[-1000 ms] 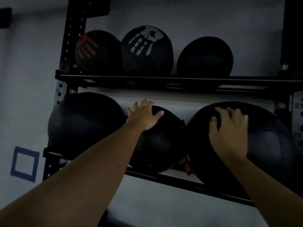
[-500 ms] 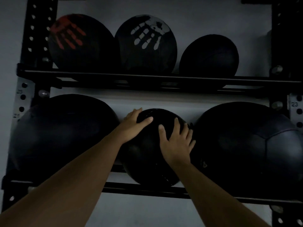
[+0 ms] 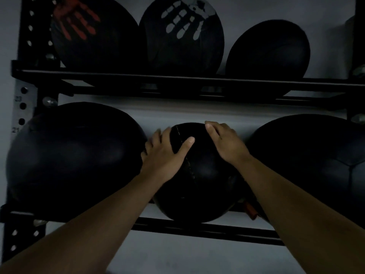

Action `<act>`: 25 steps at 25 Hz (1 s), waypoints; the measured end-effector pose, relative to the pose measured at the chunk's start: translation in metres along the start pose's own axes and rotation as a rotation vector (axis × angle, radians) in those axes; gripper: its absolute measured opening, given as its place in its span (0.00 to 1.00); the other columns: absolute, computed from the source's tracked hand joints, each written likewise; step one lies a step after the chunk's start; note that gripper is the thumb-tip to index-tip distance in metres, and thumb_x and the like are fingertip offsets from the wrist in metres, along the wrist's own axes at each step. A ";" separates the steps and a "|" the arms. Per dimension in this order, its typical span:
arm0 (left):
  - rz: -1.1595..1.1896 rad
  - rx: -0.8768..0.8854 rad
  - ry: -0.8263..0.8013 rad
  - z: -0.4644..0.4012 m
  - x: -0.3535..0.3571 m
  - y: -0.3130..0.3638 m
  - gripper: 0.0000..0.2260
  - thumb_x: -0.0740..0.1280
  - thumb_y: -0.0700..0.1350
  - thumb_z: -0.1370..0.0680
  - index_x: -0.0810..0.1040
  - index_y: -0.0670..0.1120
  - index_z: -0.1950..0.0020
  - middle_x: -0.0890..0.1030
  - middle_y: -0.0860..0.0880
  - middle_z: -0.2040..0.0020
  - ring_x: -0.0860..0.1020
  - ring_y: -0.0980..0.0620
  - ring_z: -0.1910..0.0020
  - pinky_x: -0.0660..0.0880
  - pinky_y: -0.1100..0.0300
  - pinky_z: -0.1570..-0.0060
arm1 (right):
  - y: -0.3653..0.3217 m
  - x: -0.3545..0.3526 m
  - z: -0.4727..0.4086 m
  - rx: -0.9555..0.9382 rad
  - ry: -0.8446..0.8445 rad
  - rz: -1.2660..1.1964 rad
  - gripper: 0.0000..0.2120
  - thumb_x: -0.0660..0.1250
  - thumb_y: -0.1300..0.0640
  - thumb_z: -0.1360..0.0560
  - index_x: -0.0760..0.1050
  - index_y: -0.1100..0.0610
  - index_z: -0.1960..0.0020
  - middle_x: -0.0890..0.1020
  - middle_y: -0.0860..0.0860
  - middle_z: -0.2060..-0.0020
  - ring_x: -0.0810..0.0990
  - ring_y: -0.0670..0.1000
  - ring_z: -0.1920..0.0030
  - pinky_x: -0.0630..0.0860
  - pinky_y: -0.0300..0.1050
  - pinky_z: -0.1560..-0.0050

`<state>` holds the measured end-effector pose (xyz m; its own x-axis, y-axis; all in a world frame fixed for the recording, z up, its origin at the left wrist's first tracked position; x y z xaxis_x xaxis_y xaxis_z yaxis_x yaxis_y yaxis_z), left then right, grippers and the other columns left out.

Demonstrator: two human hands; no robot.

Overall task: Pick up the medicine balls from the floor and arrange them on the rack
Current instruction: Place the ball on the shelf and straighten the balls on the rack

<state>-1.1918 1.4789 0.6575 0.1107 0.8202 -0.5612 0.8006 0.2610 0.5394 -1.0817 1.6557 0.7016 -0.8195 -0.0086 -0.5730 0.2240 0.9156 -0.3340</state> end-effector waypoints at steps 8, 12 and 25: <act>0.142 0.201 0.059 0.006 0.006 -0.010 0.40 0.60 0.77 0.30 0.56 0.69 0.20 0.60 0.58 0.18 0.59 0.48 0.19 0.61 0.40 0.22 | -0.001 0.018 0.089 -0.037 0.216 -0.026 0.31 0.46 0.31 0.20 0.58 0.40 0.19 0.62 0.50 0.19 0.56 0.54 0.19 0.53 0.61 0.20; 0.099 -0.019 0.063 -0.016 0.007 0.007 0.37 0.58 0.79 0.30 0.60 0.67 0.23 0.65 0.53 0.21 0.64 0.40 0.23 0.63 0.35 0.26 | 0.003 -0.003 0.030 -0.064 0.071 -0.097 0.27 0.53 0.36 0.18 0.65 0.42 0.21 0.68 0.51 0.22 0.64 0.54 0.22 0.59 0.57 0.21; 0.124 -0.072 0.156 -0.012 0.015 0.009 0.37 0.57 0.79 0.29 0.64 0.63 0.23 0.67 0.51 0.21 0.65 0.43 0.23 0.64 0.41 0.26 | 0.008 -0.001 0.049 -0.003 0.043 -0.092 0.28 0.47 0.36 0.17 0.58 0.40 0.19 0.61 0.50 0.18 0.56 0.54 0.18 0.53 0.59 0.20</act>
<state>-1.1899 1.4993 0.6618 0.1093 0.9157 -0.3867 0.7414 0.1841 0.6453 -1.0534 1.6436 0.6626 -0.8583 -0.0757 -0.5076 0.1452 0.9128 -0.3816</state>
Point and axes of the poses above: each hand's wrist, its own z-axis away from the middle knuckle, its own x-axis out of the palm, y = z × x, the point moved 3 cm from there along -z, towards the middle knuckle
